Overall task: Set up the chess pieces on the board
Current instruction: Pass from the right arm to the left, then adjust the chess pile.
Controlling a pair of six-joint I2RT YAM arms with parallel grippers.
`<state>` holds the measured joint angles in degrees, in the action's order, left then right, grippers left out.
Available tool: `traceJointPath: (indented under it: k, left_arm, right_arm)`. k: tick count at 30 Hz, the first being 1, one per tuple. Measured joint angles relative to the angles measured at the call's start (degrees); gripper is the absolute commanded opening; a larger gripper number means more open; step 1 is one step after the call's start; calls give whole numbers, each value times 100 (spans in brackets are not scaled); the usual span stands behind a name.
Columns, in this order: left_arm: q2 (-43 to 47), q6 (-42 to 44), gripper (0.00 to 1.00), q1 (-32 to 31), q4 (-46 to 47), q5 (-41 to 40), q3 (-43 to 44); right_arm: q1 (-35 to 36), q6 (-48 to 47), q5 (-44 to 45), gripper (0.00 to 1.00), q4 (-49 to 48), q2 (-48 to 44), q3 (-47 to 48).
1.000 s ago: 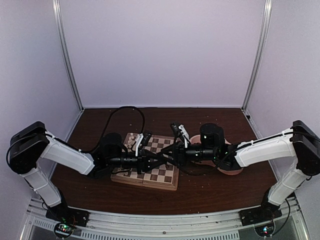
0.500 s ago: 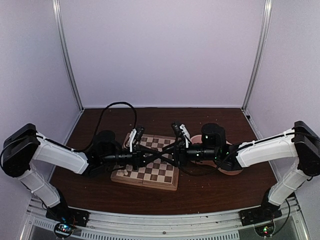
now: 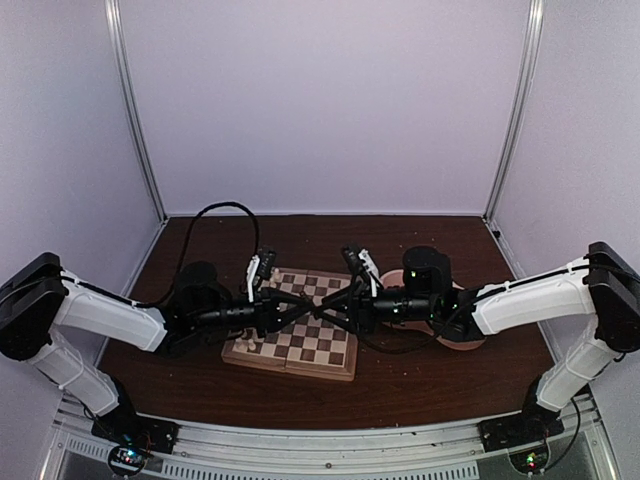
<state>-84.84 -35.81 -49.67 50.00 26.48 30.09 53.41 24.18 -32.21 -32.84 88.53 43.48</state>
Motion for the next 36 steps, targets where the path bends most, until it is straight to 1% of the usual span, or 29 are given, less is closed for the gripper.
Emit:
traceJointPath:
  k: [7, 13, 19, 28, 29, 32, 35, 36]
  left_arm:
    - [-11, -240, 13, 85, 319, 39, -42]
    - [-26, -378, 13, 105, 520, 90, -66]
    - [-79, -450, 13, 107, 614, 175, -66]
    - [-175, -485, 14, 109, 699, 297, -63]
    - [-188, -487, 15, 109, 699, 308, -63]
    - [-208, -503, 33, 109, 702, 317, -66]
    - [-208, -511, 52, 109, 693, 330, -63]
    - [-208, -546, 56, 111, 697, 334, -63]
  right_arm:
    - [70, -24, -83, 45, 7, 96, 2]
    - [101, -44, -125, 39, 11, 186, 9]
    - [101, -42, -140, 37, 9, 188, 11]
    - [101, -24, -166, 17, 0, 188, 11]
    - [103, -28, -170, 15, 2, 188, 9]
    - [111, -33, -190, 10, 7, 188, 11]
    - [118, -39, -197, 8, 7, 188, 11]
    - [118, -39, -195, 8, 7, 188, 11]
